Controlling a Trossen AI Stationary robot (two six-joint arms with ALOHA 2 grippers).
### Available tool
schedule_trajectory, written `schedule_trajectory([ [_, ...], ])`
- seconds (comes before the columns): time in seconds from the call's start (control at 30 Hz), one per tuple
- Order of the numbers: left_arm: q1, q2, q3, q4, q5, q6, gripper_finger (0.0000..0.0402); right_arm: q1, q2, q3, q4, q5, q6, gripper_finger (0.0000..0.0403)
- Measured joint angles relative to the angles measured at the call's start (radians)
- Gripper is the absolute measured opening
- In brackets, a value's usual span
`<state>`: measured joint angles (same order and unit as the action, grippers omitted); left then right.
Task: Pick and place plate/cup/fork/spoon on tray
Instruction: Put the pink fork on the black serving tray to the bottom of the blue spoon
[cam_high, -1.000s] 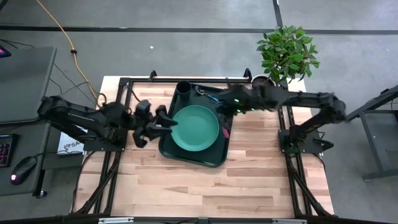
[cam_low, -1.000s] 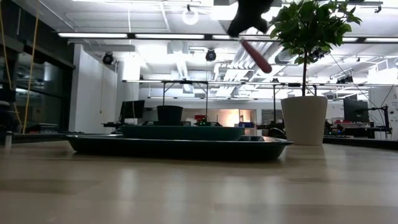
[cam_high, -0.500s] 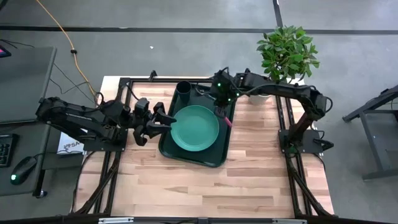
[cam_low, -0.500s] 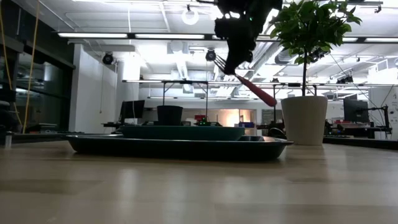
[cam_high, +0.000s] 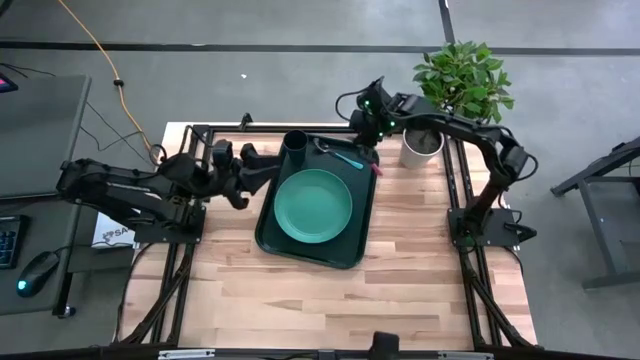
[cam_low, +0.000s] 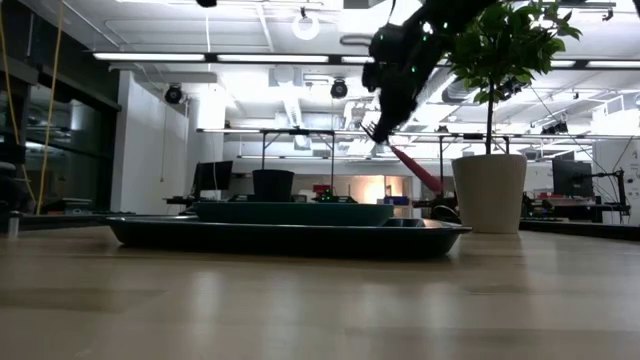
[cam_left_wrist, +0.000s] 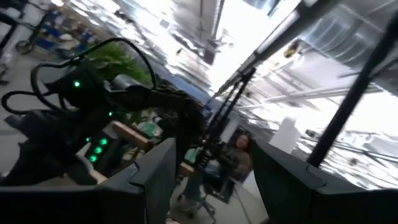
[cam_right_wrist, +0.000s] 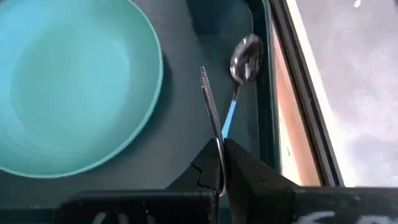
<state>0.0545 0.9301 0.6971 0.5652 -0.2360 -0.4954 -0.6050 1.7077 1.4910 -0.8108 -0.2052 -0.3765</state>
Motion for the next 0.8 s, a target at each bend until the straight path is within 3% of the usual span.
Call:
schedule_trajectory([
  [0.2,0.005,0.027,0.000,0.001,-0.011,-0.025,0.0195,-0.046,0.099,0.000,0.018,-0.041,-0.047,0.0000],
  [0.43,0.005,0.033,0.000,0.001,-0.011,-0.025,0.0195,-0.016,0.194,0.000,0.069,-0.126,-0.072,0.0000],
  [0.8,0.005,0.032,0.000,0.007,-0.011,-0.028,0.0195,0.012,0.211,0.006,0.188,-0.270,-0.092,0.0000],
])
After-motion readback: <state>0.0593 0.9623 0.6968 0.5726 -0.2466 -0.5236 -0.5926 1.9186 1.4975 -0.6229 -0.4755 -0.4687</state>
